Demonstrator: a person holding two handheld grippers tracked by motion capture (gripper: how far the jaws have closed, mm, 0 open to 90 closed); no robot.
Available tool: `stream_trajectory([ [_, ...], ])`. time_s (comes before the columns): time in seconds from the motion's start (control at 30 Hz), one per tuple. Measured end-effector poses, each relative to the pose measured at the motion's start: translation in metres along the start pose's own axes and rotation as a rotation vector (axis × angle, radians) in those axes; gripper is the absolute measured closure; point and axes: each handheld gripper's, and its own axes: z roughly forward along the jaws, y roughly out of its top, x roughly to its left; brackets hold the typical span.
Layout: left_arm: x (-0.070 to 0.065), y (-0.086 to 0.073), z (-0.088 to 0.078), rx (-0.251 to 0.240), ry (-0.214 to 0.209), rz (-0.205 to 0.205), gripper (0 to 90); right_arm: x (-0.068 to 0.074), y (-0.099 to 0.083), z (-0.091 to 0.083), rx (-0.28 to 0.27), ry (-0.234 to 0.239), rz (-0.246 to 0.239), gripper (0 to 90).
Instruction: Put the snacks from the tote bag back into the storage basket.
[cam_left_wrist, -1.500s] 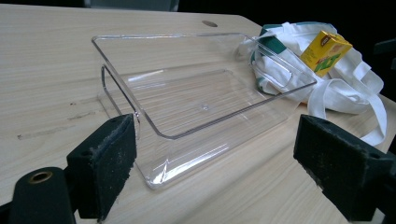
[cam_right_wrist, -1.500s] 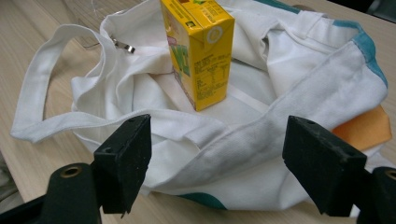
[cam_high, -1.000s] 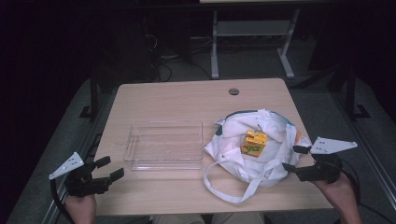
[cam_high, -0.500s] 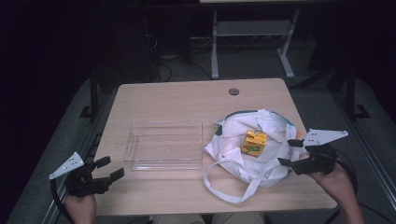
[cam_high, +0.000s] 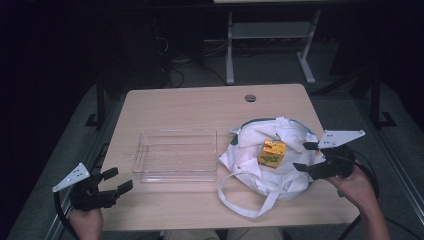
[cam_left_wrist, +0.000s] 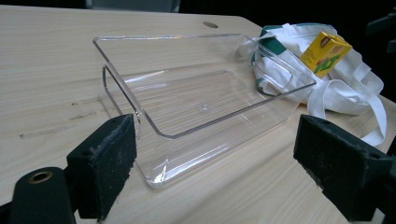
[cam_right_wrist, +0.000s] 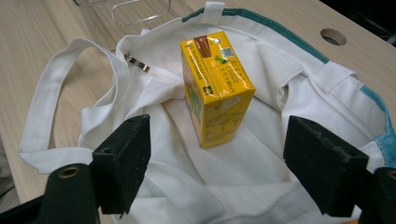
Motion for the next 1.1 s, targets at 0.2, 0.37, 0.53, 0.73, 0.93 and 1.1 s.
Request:
stream_trajectory([
  [0.2, 0.000, 0.000, 0.000, -0.006, -0.001, -0.007, 12.6, 0.000, 0.008, 0.003, 0.010, 0.005, -0.012, 23.2],
  [0.37, -0.001, 0.000, 0.001, -0.010, -0.003, -0.012, 12.6, 0.000, 0.014, 0.007, 0.018, 0.013, -0.030, 23.2],
  [0.53, -0.001, 0.000, 0.001, -0.010, -0.002, -0.013, 12.6, -0.002, 0.023, 0.012, 0.050, 0.014, -0.048, 23.1],
  [0.73, -0.001, 0.000, 0.001, -0.006, -0.003, -0.009, 12.6, -0.003, 0.029, 0.017, 0.070, 0.031, -0.065, 23.1],
  [0.93, -0.001, 0.000, 0.001, -0.008, -0.003, -0.012, 12.6, -0.005, 0.039, 0.025, 0.087, 0.048, -0.087, 23.1],
  [1.1, -0.001, 0.000, 0.000, -0.011, -0.004, -0.013, 12.6, -0.006, 0.044, 0.031, 0.103, 0.055, -0.101, 23.1],
])
